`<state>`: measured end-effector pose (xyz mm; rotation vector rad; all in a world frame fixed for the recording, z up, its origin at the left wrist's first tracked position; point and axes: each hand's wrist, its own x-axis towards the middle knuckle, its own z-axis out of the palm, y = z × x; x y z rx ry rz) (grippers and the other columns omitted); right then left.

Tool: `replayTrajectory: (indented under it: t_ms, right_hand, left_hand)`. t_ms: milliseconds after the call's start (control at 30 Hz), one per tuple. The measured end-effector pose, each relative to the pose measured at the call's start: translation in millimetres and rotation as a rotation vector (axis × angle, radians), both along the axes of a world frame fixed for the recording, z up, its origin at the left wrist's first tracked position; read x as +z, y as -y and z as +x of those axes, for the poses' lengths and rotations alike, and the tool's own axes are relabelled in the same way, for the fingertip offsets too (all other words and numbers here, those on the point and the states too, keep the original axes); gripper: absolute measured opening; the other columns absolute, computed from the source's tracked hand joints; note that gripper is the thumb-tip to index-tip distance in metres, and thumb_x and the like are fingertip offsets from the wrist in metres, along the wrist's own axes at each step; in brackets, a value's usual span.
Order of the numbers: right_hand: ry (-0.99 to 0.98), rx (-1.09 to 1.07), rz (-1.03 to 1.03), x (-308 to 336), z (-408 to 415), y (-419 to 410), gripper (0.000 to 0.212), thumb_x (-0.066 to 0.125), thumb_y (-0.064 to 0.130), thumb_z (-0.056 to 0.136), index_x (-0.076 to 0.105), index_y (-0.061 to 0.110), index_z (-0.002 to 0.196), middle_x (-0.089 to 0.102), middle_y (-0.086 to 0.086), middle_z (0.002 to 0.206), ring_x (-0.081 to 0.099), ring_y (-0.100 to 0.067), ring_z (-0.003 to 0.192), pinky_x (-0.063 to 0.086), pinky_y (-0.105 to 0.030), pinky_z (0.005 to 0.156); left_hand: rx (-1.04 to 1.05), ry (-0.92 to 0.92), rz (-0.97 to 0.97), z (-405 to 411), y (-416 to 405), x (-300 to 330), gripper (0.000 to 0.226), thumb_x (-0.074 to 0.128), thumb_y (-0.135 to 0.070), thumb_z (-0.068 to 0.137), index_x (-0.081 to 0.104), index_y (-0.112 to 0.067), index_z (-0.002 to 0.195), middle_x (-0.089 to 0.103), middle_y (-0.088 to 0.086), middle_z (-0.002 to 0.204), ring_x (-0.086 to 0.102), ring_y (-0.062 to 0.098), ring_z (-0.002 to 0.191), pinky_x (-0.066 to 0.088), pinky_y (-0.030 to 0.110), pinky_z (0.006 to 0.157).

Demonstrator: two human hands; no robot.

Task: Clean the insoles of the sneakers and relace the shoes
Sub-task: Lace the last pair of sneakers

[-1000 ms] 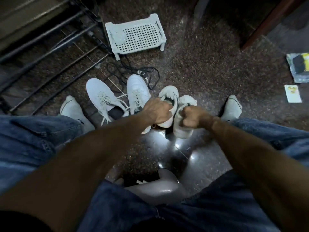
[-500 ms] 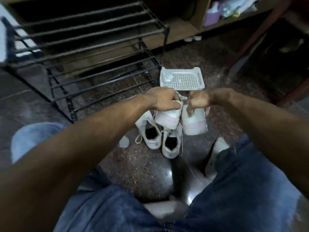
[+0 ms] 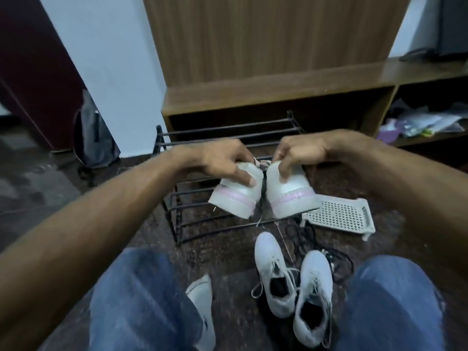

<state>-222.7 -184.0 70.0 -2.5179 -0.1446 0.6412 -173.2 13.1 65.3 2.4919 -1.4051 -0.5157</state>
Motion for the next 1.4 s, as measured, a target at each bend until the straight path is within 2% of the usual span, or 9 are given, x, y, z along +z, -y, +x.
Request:
replayTrajectory:
  t_ms: [100, 300, 433, 567, 700, 1033, 1167, 1300, 1400]
  right_hand:
    - [0.099, 0.034, 0.031, 44.4, 15.8, -12.2, 0.010, 0.065, 0.003, 0.080, 0.071, 0.002, 0.088, 0.066, -0.007, 0.065, 0.064, -0.019, 0.050, 0.052, -0.031, 0.046]
    - [0.312, 0.031, 0.086, 81.0, 47.4, -29.7, 0.008, 0.067, 0.007, 0.083, 0.071, 0.006, 0.090, 0.068, -0.010, 0.078, 0.068, -0.022, 0.066, 0.059, -0.045, 0.062]
    - [0.495, 0.077, -0.033, 63.5, 80.6, -46.5, 0.013, 0.072, 0.016, 0.082, 0.064, 0.017, 0.072, 0.059, 0.002, 0.067, 0.055, -0.012, 0.060, 0.048, -0.029, 0.058]
    - [0.670, 0.071, -0.253, 7.4, 122.4, -68.9, 0.037, 0.070, 0.034, 0.079, 0.041, 0.017, 0.063, 0.051, 0.000, 0.066, 0.049, -0.025, 0.066, 0.035, -0.030, 0.059]
    - [0.694, 0.026, -0.249, -48.1, 158.2, -89.7, 0.021, 0.064, 0.036, 0.086, 0.051, 0.020, 0.081, 0.059, -0.004, 0.096, 0.056, -0.029, 0.085, 0.039, -0.033, 0.064]
    - [0.723, 0.052, -0.193, -92.3, 199.6, -103.6, 0.027, 0.063, 0.022, 0.090, 0.041, 0.014, 0.076, 0.048, -0.002, 0.088, 0.052, -0.025, 0.078, 0.046, -0.038, 0.066]
    - [0.686, 0.044, -0.201, -97.0, 210.6, -112.1, 0.027, 0.063, 0.022, 0.090, 0.041, 0.016, 0.075, 0.049, -0.001, 0.089, 0.053, -0.024, 0.081, 0.042, -0.035, 0.064]
    - [0.677, 0.029, -0.178, -107.0, 210.5, -114.0, 0.014, 0.061, 0.024, 0.091, 0.050, 0.018, 0.098, 0.053, -0.003, 0.115, 0.050, -0.023, 0.111, 0.046, -0.037, 0.080]
    - [0.683, 0.040, -0.176, -111.8, 200.9, -111.8, 0.048, 0.061, 0.025, 0.090, 0.042, 0.018, 0.134, 0.039, 0.002, 0.140, 0.032, -0.018, 0.134, 0.044, -0.040, 0.096]
  left_hand:
    - [0.071, -0.061, -0.094, 8.3, -27.6, 41.2, 0.021, 0.068, -0.043, 0.072, 0.071, -0.026, 0.085, 0.072, -0.015, 0.081, 0.066, 0.004, 0.075, 0.051, 0.021, 0.069]
    - [0.178, 0.094, -0.175, 47.1, -70.9, 75.7, 0.020, 0.074, -0.040, 0.081, 0.071, -0.020, 0.081, 0.069, -0.011, 0.070, 0.062, 0.004, 0.063, 0.048, 0.030, 0.062]
    - [0.299, 0.354, -0.137, 82.6, -85.9, 52.6, 0.048, 0.066, -0.060, 0.071, 0.066, -0.013, 0.079, 0.064, 0.005, 0.069, 0.061, 0.023, 0.067, 0.049, 0.041, 0.063]
    - [0.479, 0.570, -0.074, 101.0, -89.0, -5.5, 0.035, 0.066, -0.055, 0.081, 0.066, -0.026, 0.101, 0.065, 0.001, 0.090, 0.061, 0.024, 0.093, 0.042, 0.031, 0.065]
    - [0.618, 0.649, -0.099, 121.7, -96.9, -63.6, 0.030, 0.063, -0.051, 0.083, 0.066, -0.027, 0.099, 0.063, 0.004, 0.099, 0.056, 0.026, 0.100, 0.041, 0.033, 0.068]
    - [0.768, 0.739, -0.236, 151.4, -111.0, -119.4, 0.028, 0.063, -0.046, 0.087, 0.063, -0.020, 0.079, 0.064, -0.007, 0.086, 0.049, 0.020, 0.085, 0.032, 0.030, 0.060]
    - [0.787, 0.685, -0.196, 154.8, -108.0, -118.8, 0.028, 0.056, -0.050, 0.091, 0.062, -0.023, 0.094, 0.061, -0.010, 0.100, 0.047, 0.018, 0.097, 0.036, 0.029, 0.065]
    - [0.762, 0.642, -0.072, 152.4, -109.2, -115.8, 0.035, 0.048, -0.052, 0.093, 0.056, -0.024, 0.113, 0.055, -0.006, 0.117, 0.044, 0.021, 0.107, 0.043, 0.034, 0.077]
    - [0.773, 0.611, -0.050, 145.1, -109.2, -117.3, 0.043, 0.050, -0.047, 0.092, 0.048, -0.025, 0.129, 0.046, -0.003, 0.130, 0.043, 0.024, 0.112, 0.046, 0.039, 0.084]
